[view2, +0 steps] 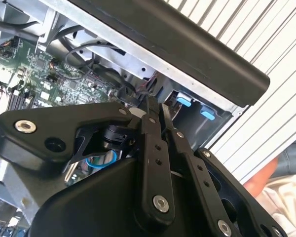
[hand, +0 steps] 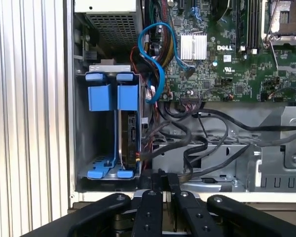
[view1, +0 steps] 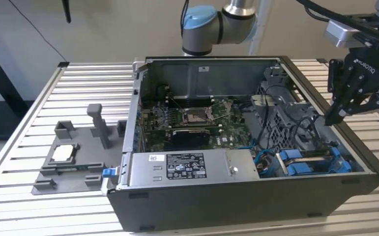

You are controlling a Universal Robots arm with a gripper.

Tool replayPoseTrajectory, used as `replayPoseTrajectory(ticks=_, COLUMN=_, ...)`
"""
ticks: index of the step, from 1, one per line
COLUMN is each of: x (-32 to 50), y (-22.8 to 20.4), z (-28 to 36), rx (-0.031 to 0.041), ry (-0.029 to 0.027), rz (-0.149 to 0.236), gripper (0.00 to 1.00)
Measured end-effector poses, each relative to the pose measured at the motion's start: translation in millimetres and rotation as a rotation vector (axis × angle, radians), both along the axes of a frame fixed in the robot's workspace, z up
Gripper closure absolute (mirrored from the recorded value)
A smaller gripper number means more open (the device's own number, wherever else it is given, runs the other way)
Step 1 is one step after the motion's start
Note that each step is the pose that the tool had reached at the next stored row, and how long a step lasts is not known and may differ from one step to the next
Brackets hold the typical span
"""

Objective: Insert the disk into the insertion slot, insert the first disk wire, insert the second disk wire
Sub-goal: 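Insert the second disk wire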

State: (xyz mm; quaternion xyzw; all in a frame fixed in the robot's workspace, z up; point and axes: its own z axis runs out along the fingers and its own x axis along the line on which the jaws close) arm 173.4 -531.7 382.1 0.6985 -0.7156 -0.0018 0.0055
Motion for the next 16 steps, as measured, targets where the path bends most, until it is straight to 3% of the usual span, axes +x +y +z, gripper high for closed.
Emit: replayPoseTrajectory(ticks=16, x=-24.9, y=0.2, z=5.7, rx=0.0, ry=-0.0076, rz=0.0, gripper=0.84)
